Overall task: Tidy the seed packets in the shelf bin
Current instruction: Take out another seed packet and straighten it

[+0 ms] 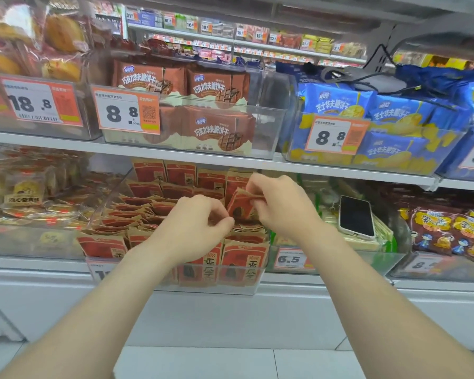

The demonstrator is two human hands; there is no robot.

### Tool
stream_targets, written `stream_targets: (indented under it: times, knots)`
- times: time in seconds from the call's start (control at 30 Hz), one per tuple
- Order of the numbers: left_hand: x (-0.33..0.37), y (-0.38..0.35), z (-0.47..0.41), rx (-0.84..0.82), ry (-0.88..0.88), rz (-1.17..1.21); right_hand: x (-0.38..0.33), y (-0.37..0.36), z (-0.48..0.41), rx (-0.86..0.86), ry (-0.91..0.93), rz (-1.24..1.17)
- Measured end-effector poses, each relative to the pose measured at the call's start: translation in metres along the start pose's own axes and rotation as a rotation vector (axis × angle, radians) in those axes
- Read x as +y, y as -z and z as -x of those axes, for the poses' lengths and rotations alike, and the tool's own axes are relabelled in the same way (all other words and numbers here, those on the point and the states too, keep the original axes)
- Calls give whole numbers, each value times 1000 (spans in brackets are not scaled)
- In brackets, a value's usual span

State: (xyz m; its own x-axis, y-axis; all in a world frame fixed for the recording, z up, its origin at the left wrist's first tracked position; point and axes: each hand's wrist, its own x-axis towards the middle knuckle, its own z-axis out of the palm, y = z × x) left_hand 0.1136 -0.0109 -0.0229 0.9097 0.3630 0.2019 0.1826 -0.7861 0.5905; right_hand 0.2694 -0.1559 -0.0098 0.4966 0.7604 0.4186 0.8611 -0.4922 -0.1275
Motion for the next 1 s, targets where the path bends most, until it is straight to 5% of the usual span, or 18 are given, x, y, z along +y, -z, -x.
stream_targets:
  times: [0.17,0.33,1.0]
  knots:
    - [5,0,1,-102,2,-35,2,-15,-18,-395,-77,93]
    - [5,1,3,-120,22,-51,9,5,-36,-596,-89,-55]
    - [-1,-1,7,-117,-14,-51,0,-41,-40,-441,-88,151]
